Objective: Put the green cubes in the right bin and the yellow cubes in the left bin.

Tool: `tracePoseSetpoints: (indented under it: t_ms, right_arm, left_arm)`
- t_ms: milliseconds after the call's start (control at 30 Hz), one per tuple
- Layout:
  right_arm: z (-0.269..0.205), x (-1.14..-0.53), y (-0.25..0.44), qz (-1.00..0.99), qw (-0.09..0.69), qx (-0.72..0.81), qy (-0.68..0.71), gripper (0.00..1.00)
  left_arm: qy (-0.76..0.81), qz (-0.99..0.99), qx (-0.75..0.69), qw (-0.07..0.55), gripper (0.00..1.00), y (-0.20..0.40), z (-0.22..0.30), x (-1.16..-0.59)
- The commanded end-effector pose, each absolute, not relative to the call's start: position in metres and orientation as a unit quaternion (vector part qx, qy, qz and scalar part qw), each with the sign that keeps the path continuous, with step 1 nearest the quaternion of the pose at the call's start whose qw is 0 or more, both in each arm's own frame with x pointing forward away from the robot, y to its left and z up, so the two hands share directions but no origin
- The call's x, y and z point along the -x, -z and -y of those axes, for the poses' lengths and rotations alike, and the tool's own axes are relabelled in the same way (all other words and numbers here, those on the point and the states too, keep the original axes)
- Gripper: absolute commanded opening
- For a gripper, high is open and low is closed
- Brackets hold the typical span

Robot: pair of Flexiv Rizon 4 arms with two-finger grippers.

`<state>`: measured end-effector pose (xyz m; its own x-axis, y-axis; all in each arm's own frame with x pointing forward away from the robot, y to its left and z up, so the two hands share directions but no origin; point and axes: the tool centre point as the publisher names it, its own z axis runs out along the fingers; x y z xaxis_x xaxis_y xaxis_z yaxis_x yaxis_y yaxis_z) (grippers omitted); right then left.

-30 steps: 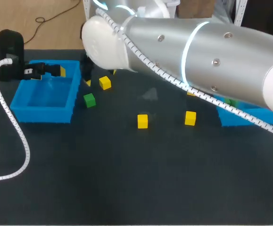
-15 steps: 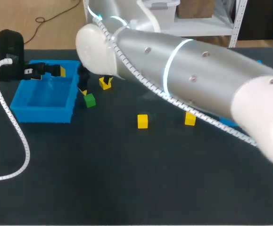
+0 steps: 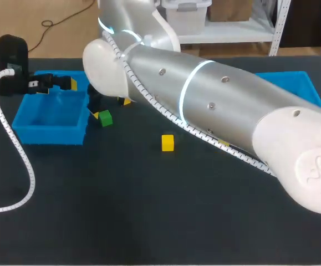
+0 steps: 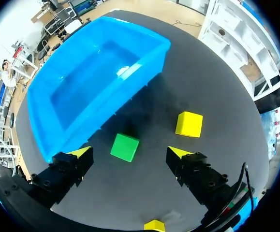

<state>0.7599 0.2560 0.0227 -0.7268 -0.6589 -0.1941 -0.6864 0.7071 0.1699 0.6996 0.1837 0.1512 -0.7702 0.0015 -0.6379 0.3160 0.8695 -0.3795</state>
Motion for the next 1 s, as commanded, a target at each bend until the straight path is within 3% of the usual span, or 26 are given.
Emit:
tracePoseSetpoints:
  t_ms: [33, 1000]
  right_arm:
    - [-0.262, -0.767, -0.019, -0.925, 0.030, 0.365, -0.103, 1.00]
    - [-0.280, -0.764, 0.001, -0.926, 0.001, 0.370, -0.068, 1.00]
  left_arm:
    - [0.243, -0.908, -0.088, 0.330, 1.00, -0.150, -0.185, -0.699]
    - [0.243, -0.908, -0.088, 0.330, 1.00, -0.150, -0.185, -0.699]
